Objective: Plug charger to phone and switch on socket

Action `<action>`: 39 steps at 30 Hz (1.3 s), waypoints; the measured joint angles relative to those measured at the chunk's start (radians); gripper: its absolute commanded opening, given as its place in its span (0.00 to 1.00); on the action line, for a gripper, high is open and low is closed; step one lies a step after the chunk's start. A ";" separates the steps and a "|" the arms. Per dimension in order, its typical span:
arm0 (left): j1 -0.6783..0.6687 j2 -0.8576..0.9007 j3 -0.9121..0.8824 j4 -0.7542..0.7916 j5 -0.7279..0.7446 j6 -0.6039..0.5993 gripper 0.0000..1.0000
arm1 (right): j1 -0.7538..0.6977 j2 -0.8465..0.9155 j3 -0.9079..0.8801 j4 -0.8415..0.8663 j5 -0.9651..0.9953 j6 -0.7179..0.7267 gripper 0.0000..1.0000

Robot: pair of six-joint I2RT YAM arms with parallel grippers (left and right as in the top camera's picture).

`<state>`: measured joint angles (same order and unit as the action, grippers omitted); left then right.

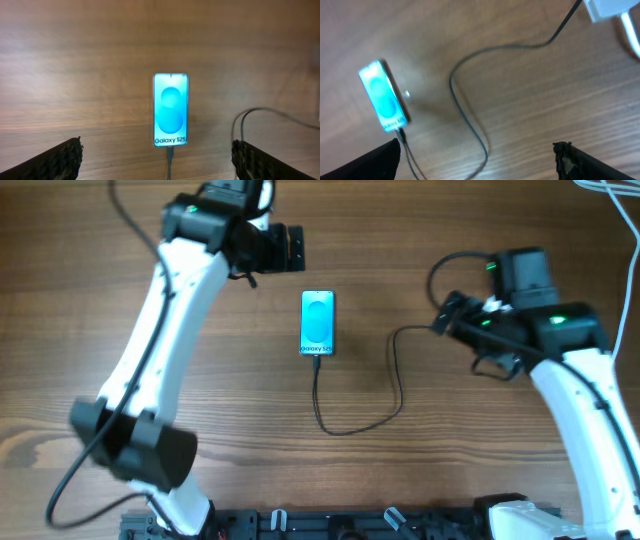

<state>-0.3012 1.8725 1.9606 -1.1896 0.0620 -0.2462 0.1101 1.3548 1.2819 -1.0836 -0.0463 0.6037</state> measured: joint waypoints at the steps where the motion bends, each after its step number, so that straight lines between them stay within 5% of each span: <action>1: 0.000 -0.030 0.003 -0.004 -0.019 0.000 1.00 | -0.048 0.001 0.001 0.005 -0.026 -0.011 0.99; 4: 0.000 -0.044 0.003 -0.008 -0.063 0.000 1.00 | -0.267 0.058 0.071 -0.070 -0.086 -0.069 0.99; 8: 0.000 -0.035 0.003 -0.009 -0.079 0.000 1.00 | -0.388 0.217 0.297 -0.149 0.016 -0.061 1.00; 14: 0.000 -0.035 0.003 -0.008 -0.080 0.000 1.00 | -0.497 0.433 0.344 0.009 0.126 0.009 1.00; 26: 0.000 -0.035 0.003 -0.008 -0.080 0.000 1.00 | -0.555 0.737 0.344 0.240 0.138 -0.018 0.99; 39: 0.000 -0.035 0.003 -0.008 -0.080 0.000 1.00 | -0.555 0.780 0.283 0.330 0.102 -0.120 1.00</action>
<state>-0.3008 1.8374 1.9636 -1.1976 -0.0185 -0.2462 -0.4450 2.1349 1.5646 -0.7532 0.0555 0.4835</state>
